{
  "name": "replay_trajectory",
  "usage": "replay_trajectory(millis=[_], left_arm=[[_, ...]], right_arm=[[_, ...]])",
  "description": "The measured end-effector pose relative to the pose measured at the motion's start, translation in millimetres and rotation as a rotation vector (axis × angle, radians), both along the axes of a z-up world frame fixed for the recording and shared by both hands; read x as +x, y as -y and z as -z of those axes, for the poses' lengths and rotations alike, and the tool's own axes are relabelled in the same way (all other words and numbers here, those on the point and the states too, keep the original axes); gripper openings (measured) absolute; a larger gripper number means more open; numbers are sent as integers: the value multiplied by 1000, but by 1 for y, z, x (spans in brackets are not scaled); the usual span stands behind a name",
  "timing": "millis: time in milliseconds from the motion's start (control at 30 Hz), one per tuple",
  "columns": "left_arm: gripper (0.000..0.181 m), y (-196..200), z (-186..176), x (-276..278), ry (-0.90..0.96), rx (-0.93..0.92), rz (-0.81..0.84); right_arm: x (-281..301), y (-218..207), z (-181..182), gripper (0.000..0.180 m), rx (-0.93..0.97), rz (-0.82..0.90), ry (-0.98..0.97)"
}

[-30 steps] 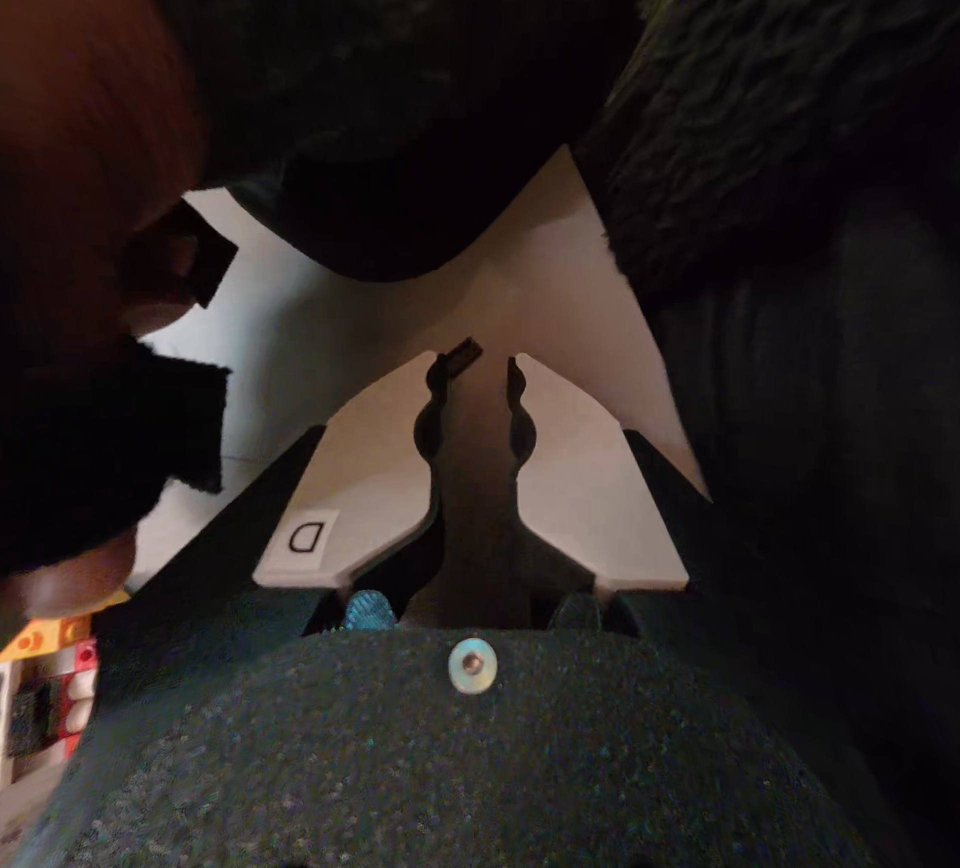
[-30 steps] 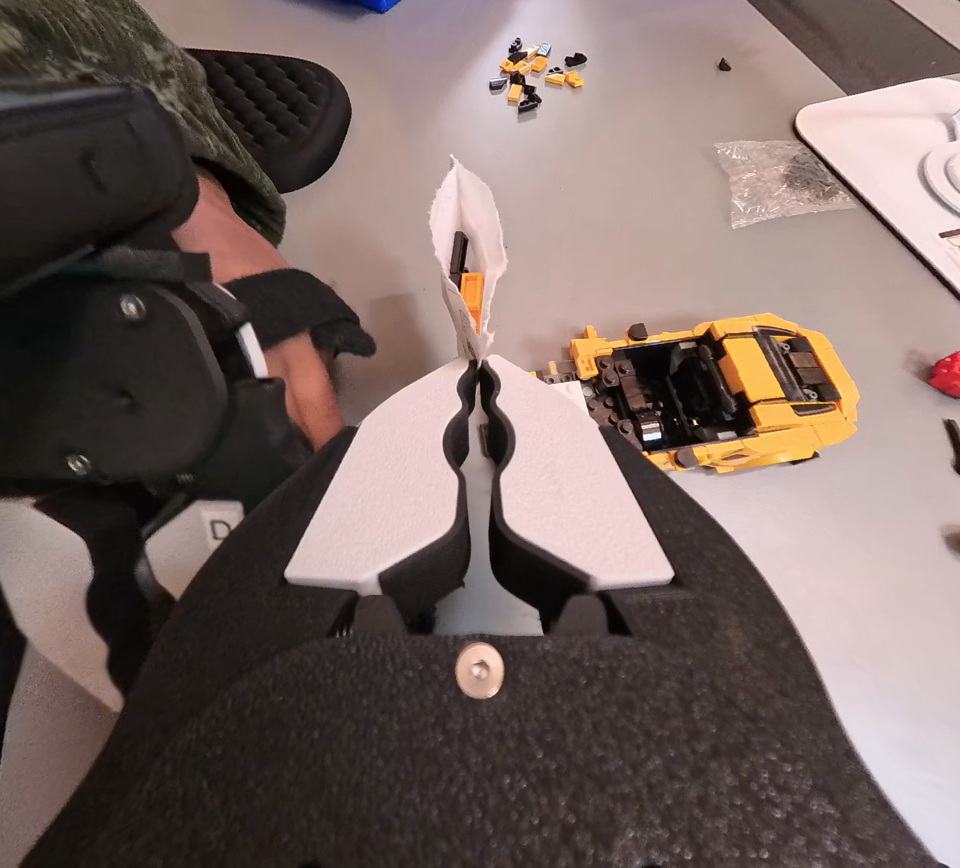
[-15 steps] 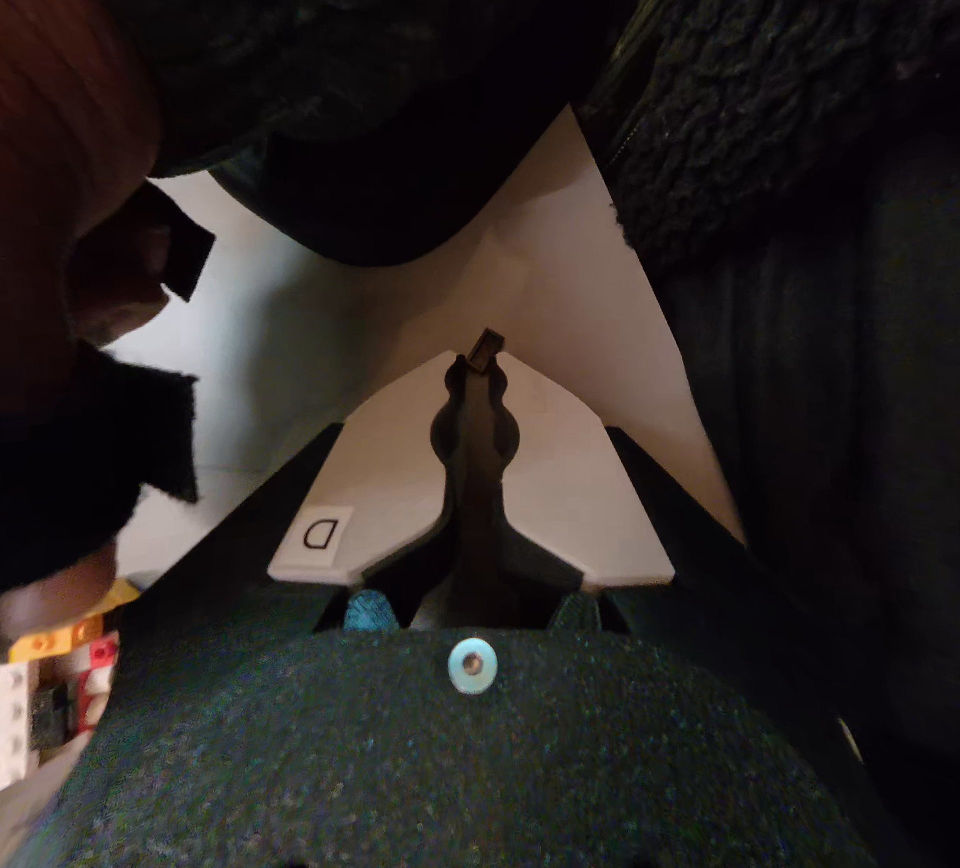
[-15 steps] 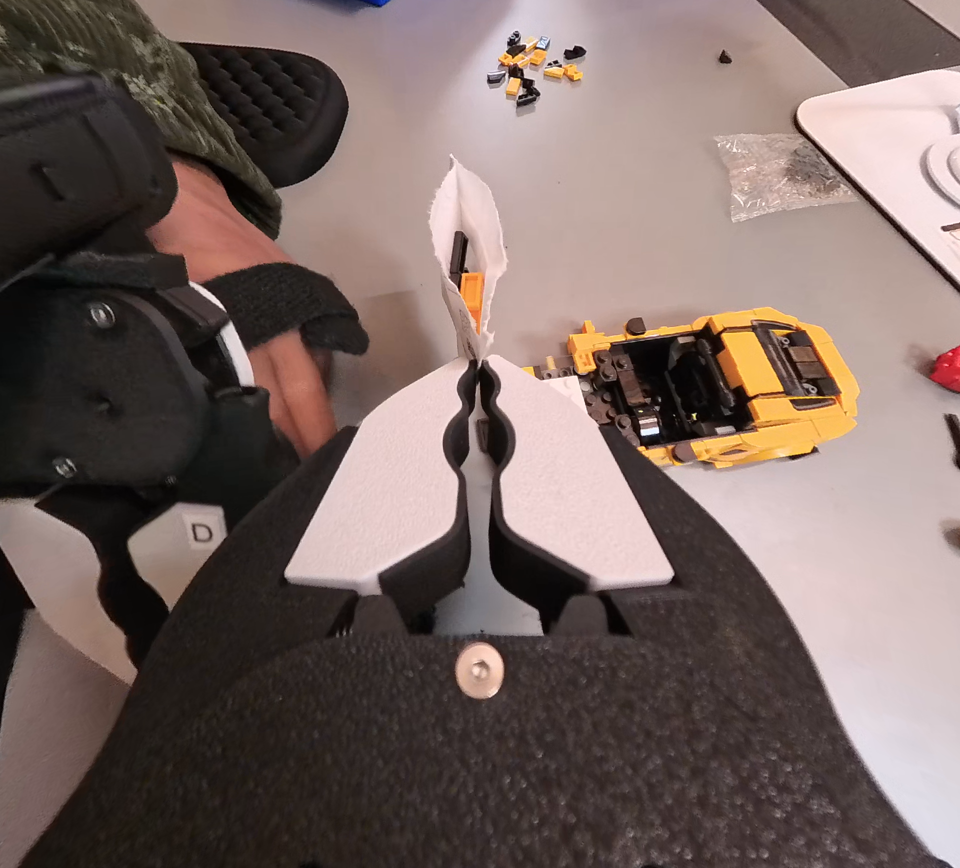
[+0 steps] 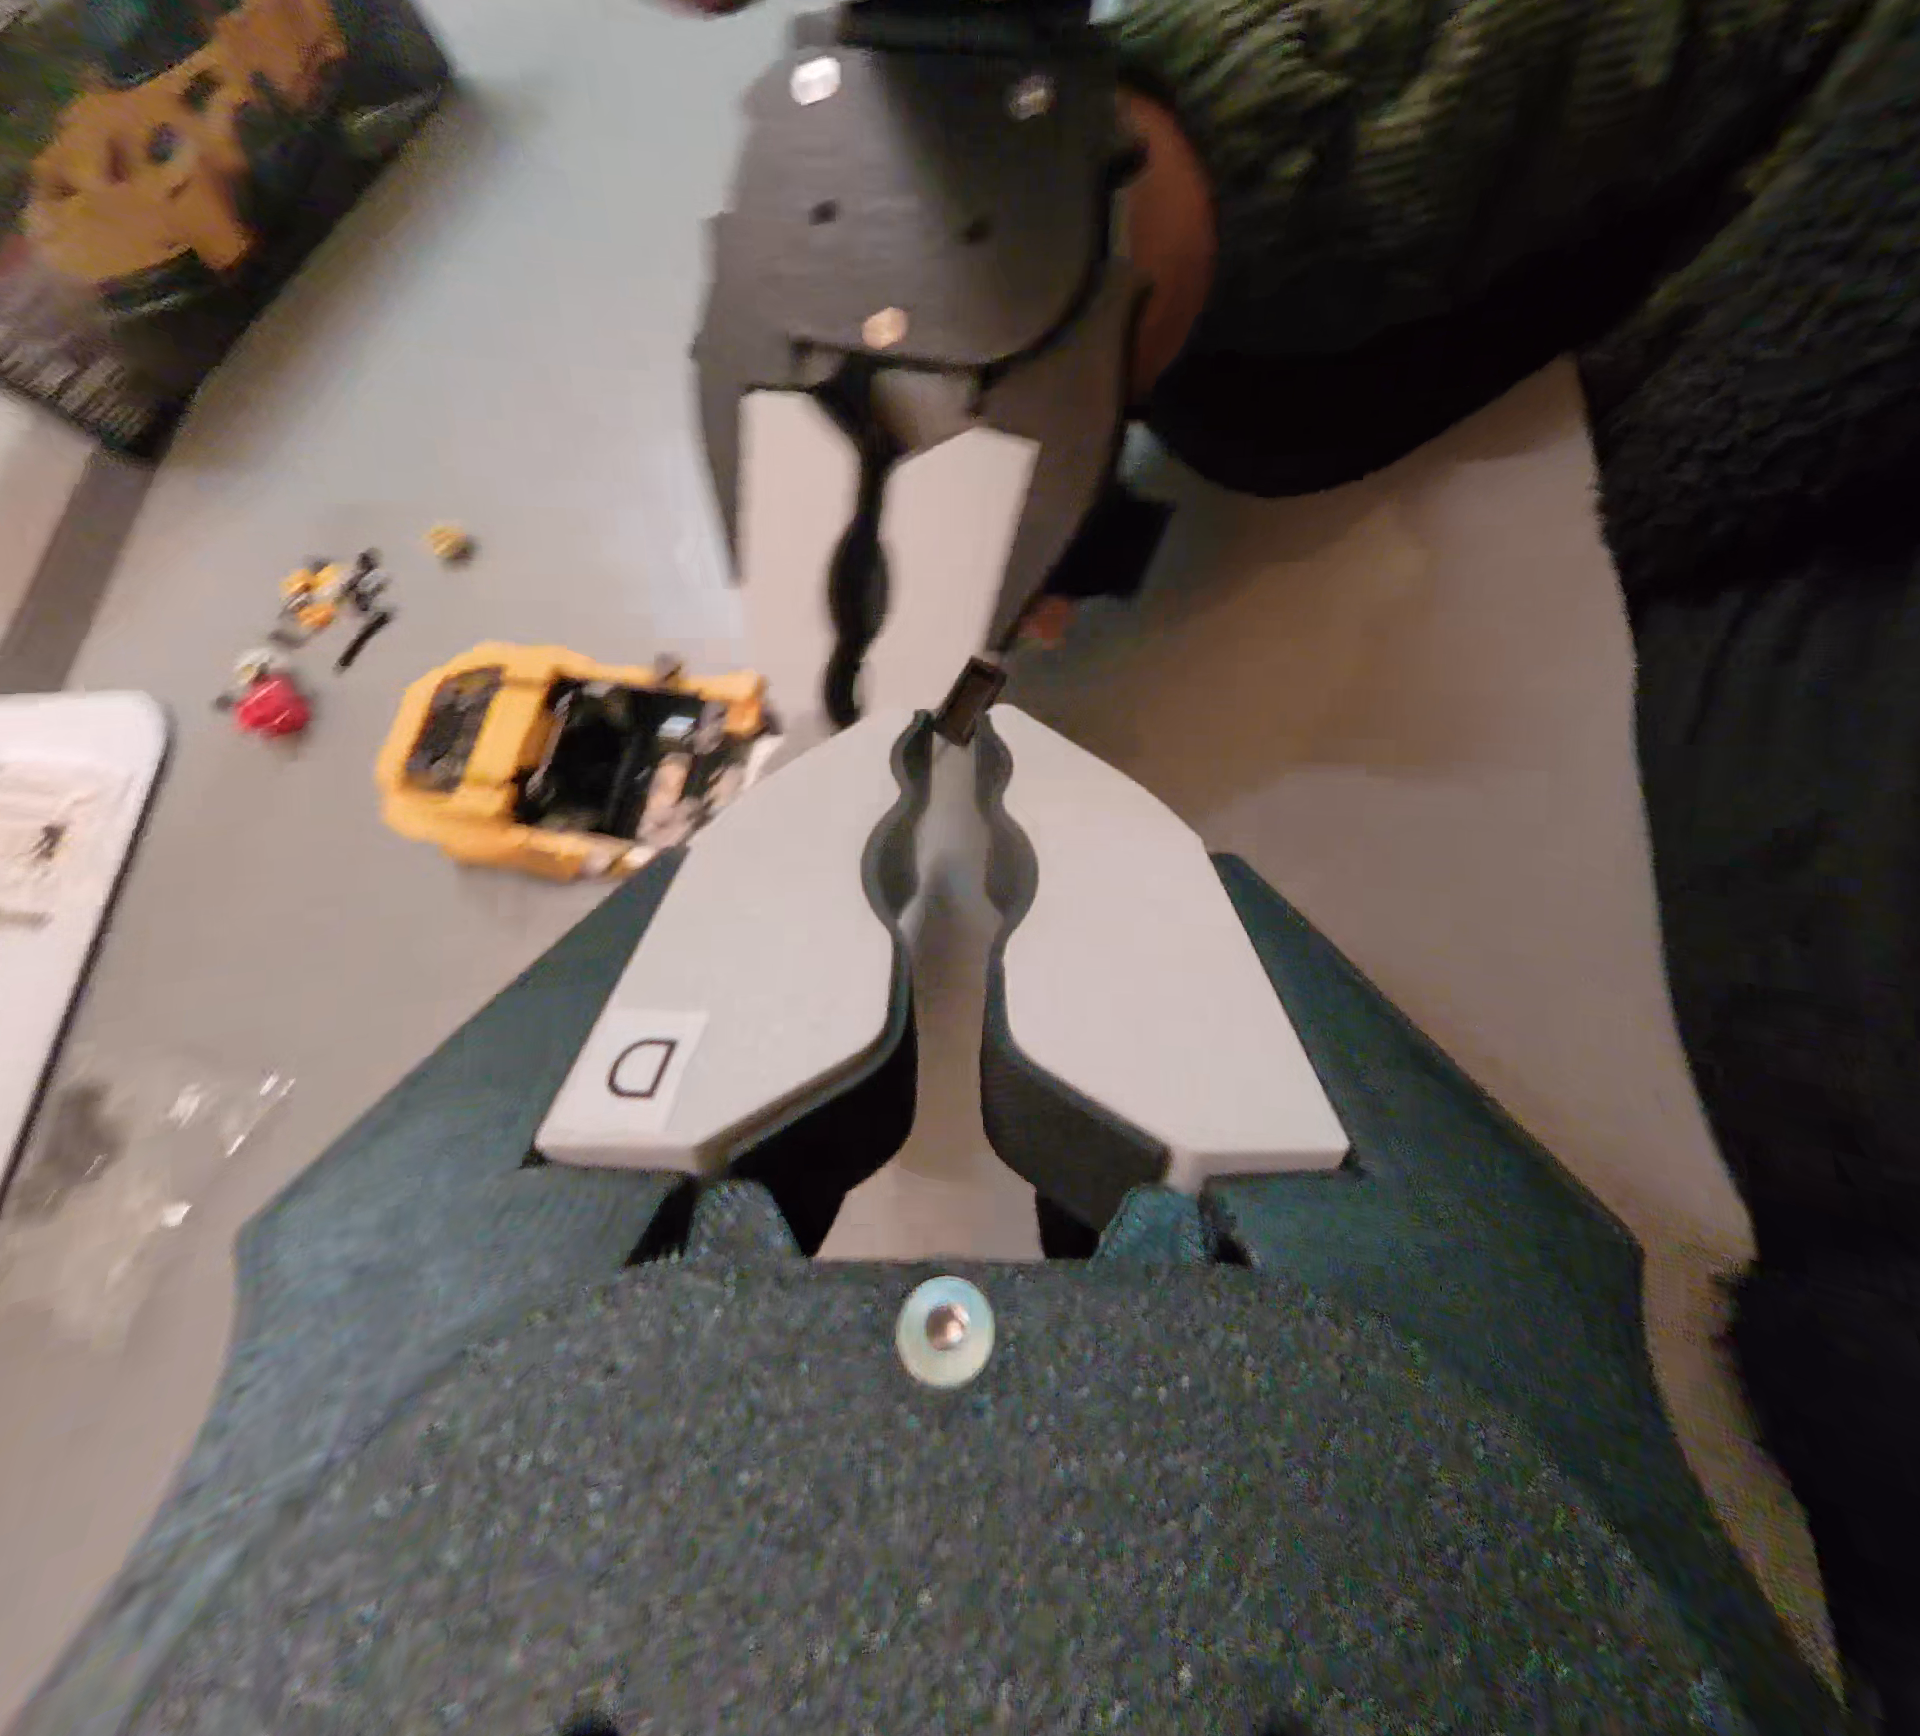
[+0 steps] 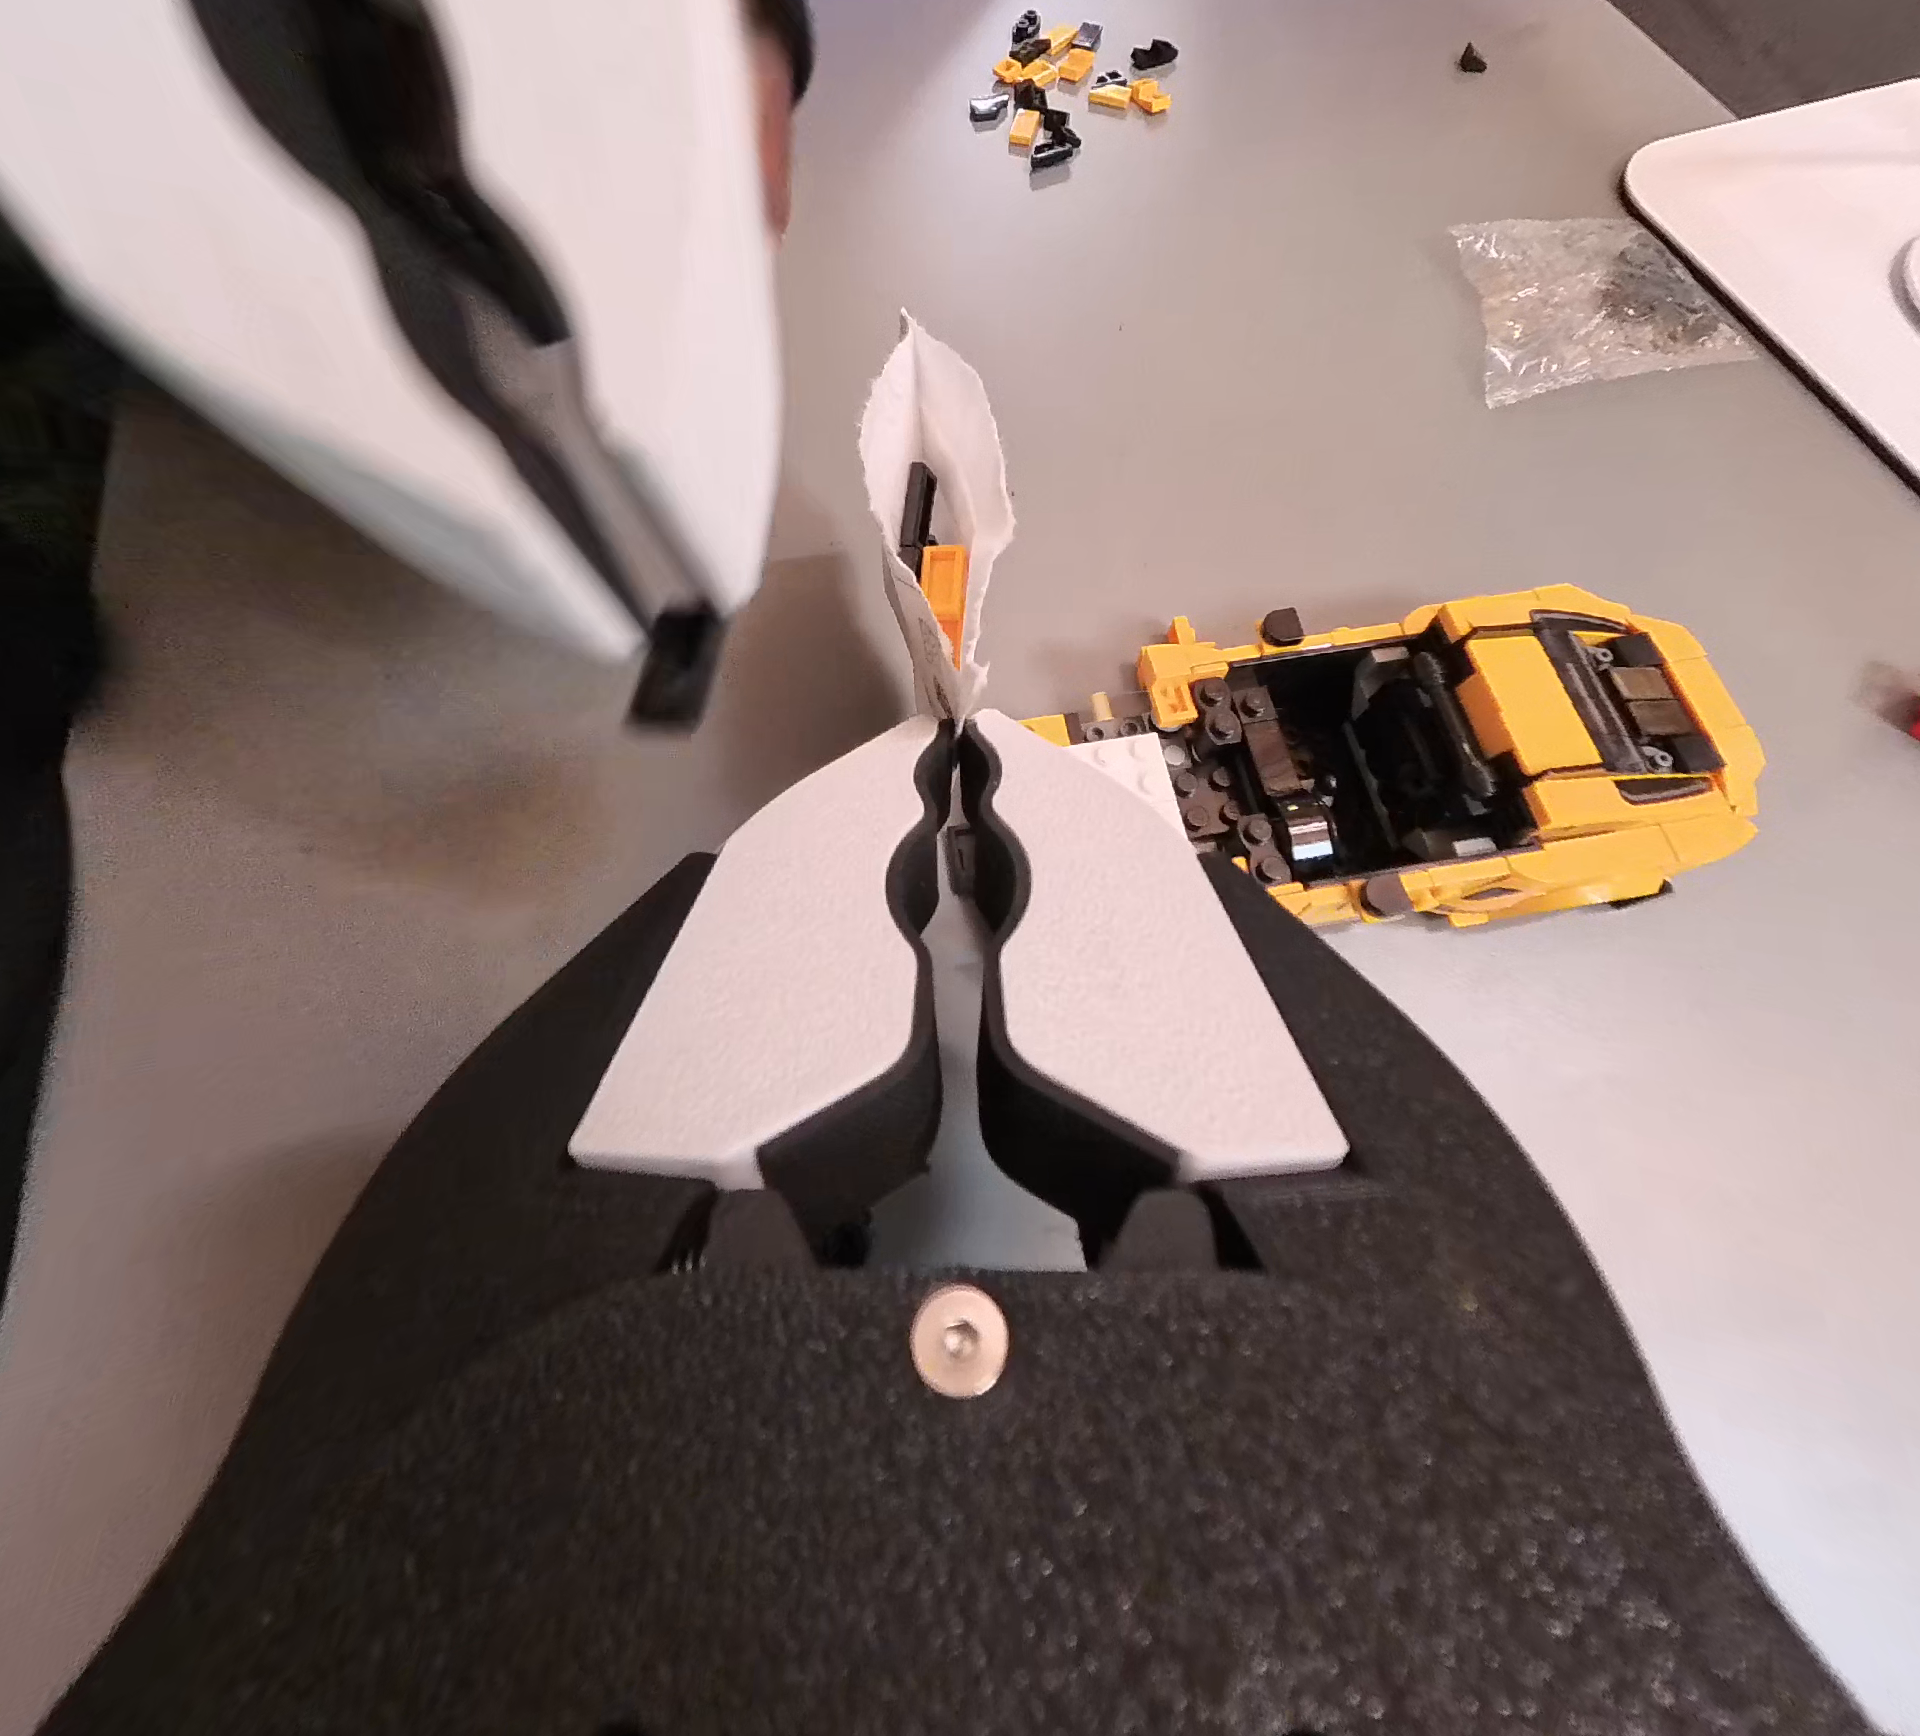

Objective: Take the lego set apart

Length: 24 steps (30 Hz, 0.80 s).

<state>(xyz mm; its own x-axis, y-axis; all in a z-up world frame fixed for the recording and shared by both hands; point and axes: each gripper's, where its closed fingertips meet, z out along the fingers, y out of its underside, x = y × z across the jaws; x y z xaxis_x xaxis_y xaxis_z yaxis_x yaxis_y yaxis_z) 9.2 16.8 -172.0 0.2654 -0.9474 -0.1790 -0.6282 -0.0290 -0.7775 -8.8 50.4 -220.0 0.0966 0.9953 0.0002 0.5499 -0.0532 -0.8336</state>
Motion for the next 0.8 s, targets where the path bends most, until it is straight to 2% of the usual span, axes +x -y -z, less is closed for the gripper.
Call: replay_trajectory(millis=[33, 233, 500, 800], left_arm=[[8, -7, -2, -10, 3, -1, -32], [8, -22, 2, -42, -3, -46, -110], [9, -19, 19, -48, -94, -78, -100], [20, -10, 6, -48, -59, -61, -69]], right_arm=[[0, 0, 1, 1, 3, -2, 3], [-3, 7, 4, 1, 38, -38, 21], [-4, 10, 2, 1, 53, -55, 20], [1, 18, -6, 1, 98, -23, 47]])
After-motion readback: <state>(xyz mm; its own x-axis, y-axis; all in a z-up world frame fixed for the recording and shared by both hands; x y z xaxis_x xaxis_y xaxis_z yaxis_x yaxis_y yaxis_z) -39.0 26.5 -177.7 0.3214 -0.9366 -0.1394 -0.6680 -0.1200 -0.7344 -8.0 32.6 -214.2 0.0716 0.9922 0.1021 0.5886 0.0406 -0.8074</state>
